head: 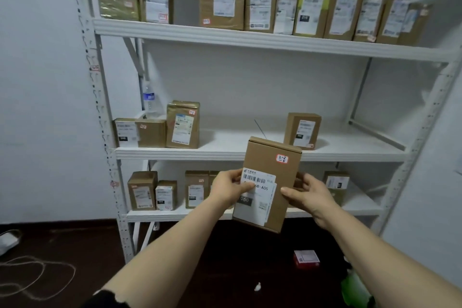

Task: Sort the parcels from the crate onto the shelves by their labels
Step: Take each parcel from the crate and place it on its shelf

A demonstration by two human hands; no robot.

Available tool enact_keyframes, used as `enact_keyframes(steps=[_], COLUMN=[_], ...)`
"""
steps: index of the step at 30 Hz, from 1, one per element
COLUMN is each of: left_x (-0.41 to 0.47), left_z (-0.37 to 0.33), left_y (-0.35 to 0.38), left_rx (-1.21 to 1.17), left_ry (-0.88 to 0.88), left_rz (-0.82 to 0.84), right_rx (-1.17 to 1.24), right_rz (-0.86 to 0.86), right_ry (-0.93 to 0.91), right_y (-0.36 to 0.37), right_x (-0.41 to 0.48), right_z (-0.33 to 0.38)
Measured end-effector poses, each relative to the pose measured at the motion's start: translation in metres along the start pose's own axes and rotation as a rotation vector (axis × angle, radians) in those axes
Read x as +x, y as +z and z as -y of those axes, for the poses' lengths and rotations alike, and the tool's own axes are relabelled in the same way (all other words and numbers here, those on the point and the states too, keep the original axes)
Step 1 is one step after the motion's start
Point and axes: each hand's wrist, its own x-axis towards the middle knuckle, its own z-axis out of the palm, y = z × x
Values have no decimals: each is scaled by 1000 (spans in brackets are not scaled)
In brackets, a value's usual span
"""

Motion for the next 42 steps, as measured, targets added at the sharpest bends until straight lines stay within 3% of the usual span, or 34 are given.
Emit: enact_keyframes(steps=[7, 15, 20, 31, 36, 38, 42], left_x=[65, 156, 221, 314, 329, 336, 353], left_z=[23, 37, 38, 33, 24, 21, 27], left_y=[-54, -54, -41, -49, -90, -112, -149], left_rx=[33, -51, 41, 250, 780, 984, 1234], left_ry=[17, 37, 59, -44, 35, 27, -34], left_rz=[-132, -177, -281, -379, -770, -776, -638], right_rx=[-25, -32, 39, -233, -258, -254, -272], right_rz=[-33, -97, -2, 108, 148, 164, 208], right_ry=[-33, -81, -81, -123, -85, -76, -71], right_y=[67, 92, 93, 109, 125, 133, 153], right_x=[81, 172, 245, 371, 394, 400, 411], right_z=[-10, -18, -23, -21, -29, -30, -31])
